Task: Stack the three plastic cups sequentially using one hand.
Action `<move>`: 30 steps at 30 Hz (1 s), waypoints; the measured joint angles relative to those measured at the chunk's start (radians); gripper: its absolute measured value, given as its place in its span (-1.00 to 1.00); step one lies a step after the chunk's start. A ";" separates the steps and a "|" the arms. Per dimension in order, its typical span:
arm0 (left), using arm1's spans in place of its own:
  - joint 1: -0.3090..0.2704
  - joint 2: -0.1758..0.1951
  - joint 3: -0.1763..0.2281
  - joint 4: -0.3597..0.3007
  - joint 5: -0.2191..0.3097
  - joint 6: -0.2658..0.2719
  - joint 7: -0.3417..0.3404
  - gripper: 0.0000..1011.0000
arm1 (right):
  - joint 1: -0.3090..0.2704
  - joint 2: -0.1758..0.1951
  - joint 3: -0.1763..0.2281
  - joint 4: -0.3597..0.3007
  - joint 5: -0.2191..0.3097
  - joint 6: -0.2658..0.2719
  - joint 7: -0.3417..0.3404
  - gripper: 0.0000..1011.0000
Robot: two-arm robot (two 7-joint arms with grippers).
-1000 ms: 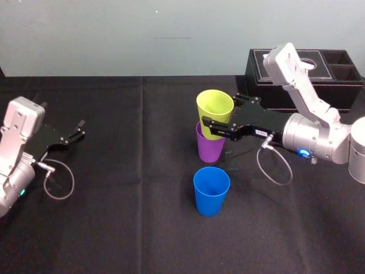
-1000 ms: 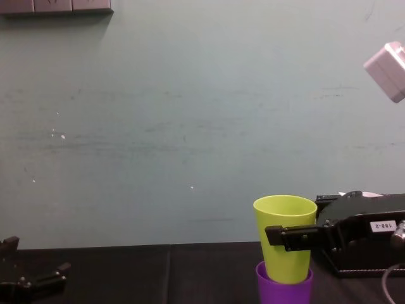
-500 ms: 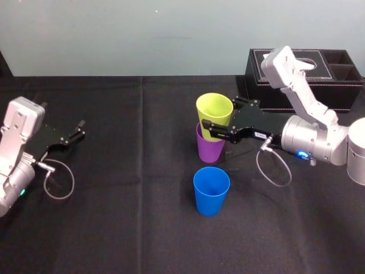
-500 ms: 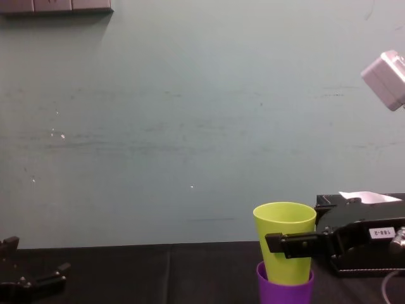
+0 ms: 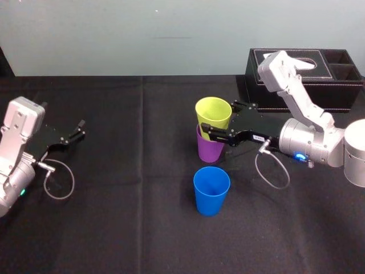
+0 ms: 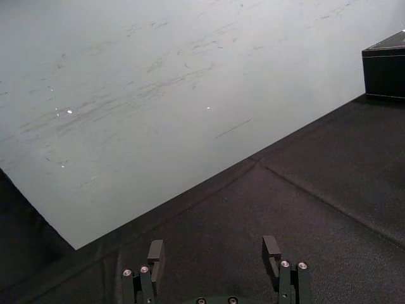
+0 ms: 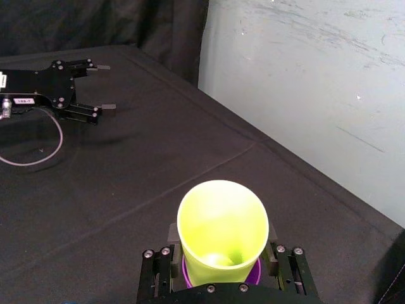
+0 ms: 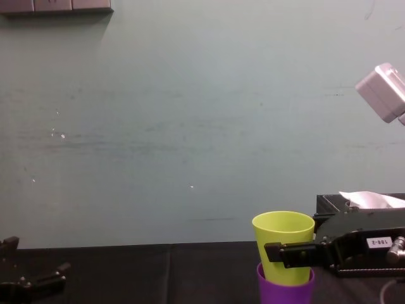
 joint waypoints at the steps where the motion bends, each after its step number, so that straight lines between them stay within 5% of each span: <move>1: 0.000 0.000 0.000 0.000 0.000 0.000 0.000 1.00 | 0.000 0.000 0.000 0.000 0.000 0.000 0.000 0.46; 11: 0.000 0.000 0.000 0.000 0.000 0.000 0.000 1.00 | 0.000 0.000 0.000 -0.001 0.000 0.000 0.000 0.46; 22: 0.000 0.000 0.000 0.000 0.000 0.000 0.000 1.00 | -0.001 0.001 0.001 -0.003 0.000 0.000 0.000 0.97; 30: 0.000 0.000 0.000 0.000 0.000 0.000 0.000 1.00 | -0.001 0.002 0.001 -0.004 0.000 0.000 0.000 0.98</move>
